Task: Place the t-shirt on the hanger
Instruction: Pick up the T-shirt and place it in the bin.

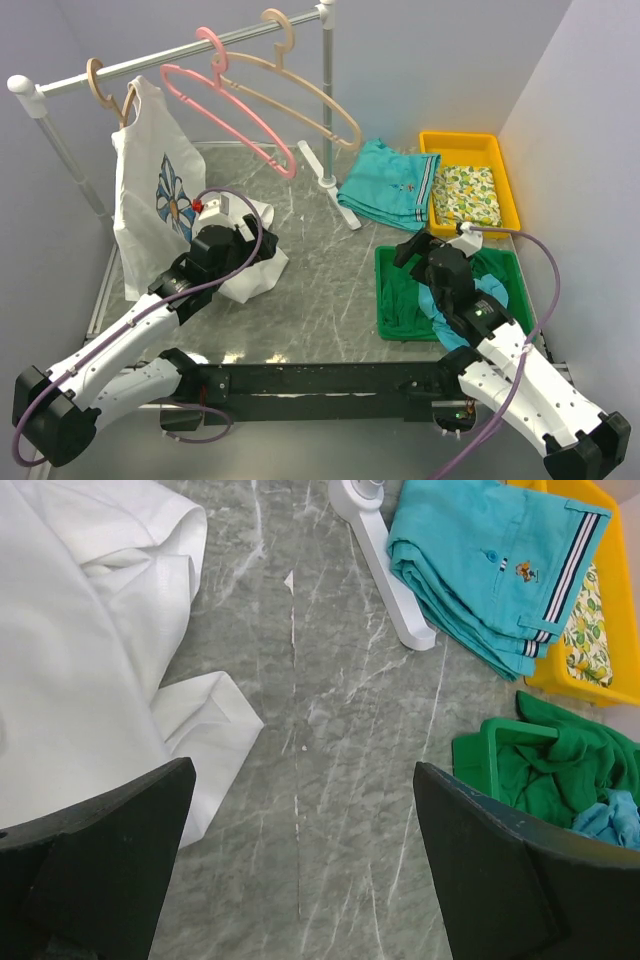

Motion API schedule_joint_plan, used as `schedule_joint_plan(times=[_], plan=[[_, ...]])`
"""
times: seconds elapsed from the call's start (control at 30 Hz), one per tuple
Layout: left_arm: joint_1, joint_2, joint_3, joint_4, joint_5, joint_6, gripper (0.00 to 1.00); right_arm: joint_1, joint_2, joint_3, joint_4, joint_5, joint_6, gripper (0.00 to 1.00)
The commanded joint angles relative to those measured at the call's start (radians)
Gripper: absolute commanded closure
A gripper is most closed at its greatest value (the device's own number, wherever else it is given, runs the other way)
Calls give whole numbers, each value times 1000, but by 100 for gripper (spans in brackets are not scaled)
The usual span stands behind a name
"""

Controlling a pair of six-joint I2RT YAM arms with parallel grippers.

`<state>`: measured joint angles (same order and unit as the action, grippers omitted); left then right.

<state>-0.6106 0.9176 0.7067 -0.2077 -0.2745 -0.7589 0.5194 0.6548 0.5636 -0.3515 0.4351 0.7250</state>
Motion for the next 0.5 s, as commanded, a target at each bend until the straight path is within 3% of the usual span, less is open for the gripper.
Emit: schedule_joint_plan(times=[0.0, 0.23, 0.47], plan=[[-5, -10, 17, 2, 23, 10, 4, 7, -18, 93, -105, 102, 76, 0], [-5, 13, 62, -42, 37, -6, 3, 5, 42, 260, -392, 174, 262, 0], [-5, 55, 129, -116, 24, -7, 4, -7, 94, 348, -729, 36, 578, 0]])
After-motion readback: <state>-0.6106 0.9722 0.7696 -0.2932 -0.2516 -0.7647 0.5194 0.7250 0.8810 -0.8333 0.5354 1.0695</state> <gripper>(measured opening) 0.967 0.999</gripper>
